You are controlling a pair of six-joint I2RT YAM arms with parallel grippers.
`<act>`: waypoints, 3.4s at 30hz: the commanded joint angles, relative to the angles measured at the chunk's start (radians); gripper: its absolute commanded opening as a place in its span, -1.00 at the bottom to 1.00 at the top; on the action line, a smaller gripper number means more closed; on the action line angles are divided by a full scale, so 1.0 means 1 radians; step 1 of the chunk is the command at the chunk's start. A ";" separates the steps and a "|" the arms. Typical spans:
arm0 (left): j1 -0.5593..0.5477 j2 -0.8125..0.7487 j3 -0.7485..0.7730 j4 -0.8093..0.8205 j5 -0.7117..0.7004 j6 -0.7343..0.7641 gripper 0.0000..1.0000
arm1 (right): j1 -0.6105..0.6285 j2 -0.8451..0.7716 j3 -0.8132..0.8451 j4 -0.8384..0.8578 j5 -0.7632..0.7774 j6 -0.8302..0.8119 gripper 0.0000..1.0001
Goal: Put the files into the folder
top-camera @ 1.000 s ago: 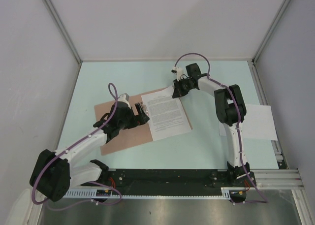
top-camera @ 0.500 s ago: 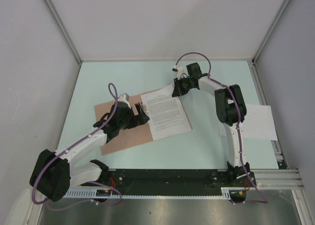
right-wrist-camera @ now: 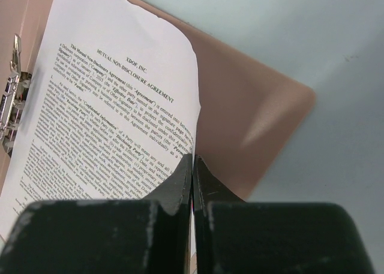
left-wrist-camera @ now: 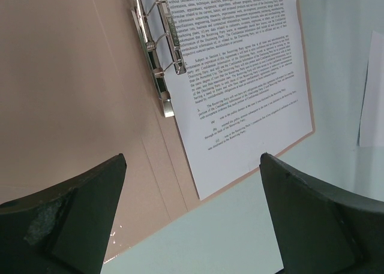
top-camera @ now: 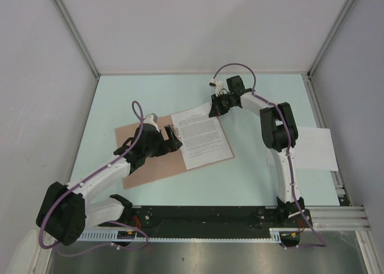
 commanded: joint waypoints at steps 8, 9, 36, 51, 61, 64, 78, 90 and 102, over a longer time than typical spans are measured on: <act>0.009 -0.017 0.028 0.020 0.012 0.011 0.99 | 0.022 -0.056 0.030 -0.055 0.121 0.003 -0.05; 0.013 -0.018 0.033 0.009 0.012 0.011 0.99 | 0.022 -0.066 0.033 -0.065 0.145 0.011 0.02; 0.323 0.395 0.350 0.109 0.360 -0.100 0.97 | 0.430 -0.402 -0.422 0.257 0.581 0.531 -0.66; 0.325 0.728 0.585 0.135 0.333 -0.103 0.95 | 0.407 -0.291 -0.508 0.330 0.521 0.550 -1.00; 0.300 0.778 0.564 0.176 0.347 -0.118 0.96 | 0.385 -0.279 -0.530 0.361 0.451 0.588 -1.00; 0.299 0.782 0.560 0.178 0.340 -0.118 0.96 | 0.390 -0.277 -0.531 0.361 0.442 0.591 -1.00; 0.289 0.741 0.495 0.268 0.414 -0.155 0.96 | 0.393 -0.270 -0.537 0.392 0.431 0.597 -1.00; 0.283 0.586 0.381 0.308 0.428 -0.181 0.96 | 0.398 -0.267 -0.539 0.398 0.417 0.605 -1.00; 0.216 0.414 0.234 0.340 0.471 -0.212 0.97 | 0.398 -0.268 -0.543 0.398 0.406 0.634 -1.00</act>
